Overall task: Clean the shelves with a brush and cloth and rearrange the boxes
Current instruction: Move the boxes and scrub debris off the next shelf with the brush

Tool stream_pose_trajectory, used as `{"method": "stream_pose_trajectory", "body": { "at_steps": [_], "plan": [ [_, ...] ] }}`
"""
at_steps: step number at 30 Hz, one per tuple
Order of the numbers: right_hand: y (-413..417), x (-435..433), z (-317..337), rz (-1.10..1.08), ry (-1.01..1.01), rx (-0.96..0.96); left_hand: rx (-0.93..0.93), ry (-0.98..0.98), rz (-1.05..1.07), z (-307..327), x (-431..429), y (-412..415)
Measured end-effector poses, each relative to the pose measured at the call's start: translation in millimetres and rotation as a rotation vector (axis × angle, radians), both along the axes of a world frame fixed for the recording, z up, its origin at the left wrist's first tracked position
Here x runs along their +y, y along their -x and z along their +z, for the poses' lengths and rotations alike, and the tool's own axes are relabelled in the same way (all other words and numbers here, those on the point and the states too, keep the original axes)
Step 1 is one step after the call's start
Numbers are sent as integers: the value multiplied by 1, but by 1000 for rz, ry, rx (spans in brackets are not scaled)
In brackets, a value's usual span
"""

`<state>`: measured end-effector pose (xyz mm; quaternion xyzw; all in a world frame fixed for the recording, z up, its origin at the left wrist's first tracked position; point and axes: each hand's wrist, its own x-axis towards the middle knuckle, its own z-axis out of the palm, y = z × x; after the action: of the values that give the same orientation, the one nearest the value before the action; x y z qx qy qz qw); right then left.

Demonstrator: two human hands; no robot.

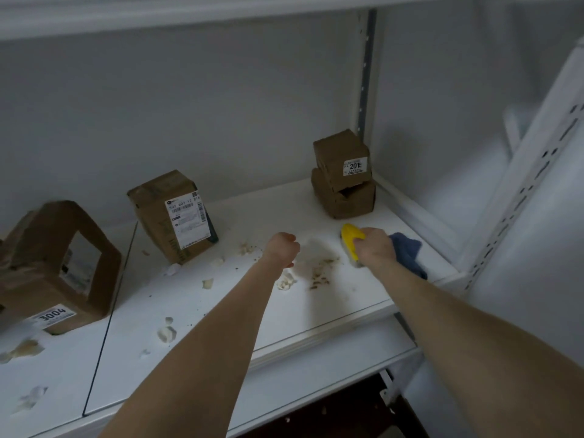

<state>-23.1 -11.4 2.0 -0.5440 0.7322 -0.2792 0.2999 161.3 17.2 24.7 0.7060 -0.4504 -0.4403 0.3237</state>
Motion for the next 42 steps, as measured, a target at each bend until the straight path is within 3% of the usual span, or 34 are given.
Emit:
{"method": "stream_pose_trajectory", "body": {
  "at_steps": [6, 9, 14, 23, 32, 39, 42],
  "plan": [
    [-44, 25, -6, 152, 31, -43, -17, -12, 9, -4, 12, -8],
    [-22, 20, 3, 50, 54, -68, -8, 3, 14, 0, 15, -11],
    [21, 17, 4, -110, -17, 76, -9, 4, 23, 2, 19, -11],
    [-44, 46, -1, 165, 22, 24, -31, 16, -34, 7, 18, 13],
    [27, 41, 4, -83, -25, 63, -50, 20, -95, 11, 12, 18],
    [-23, 57, 1, 98, -11, 120, -57, -7, -131, 8, 11, 27],
    [-36, 59, 1, 105, -21, 9, -62, -9, -143, 8, 10, 24]
  ]
}}
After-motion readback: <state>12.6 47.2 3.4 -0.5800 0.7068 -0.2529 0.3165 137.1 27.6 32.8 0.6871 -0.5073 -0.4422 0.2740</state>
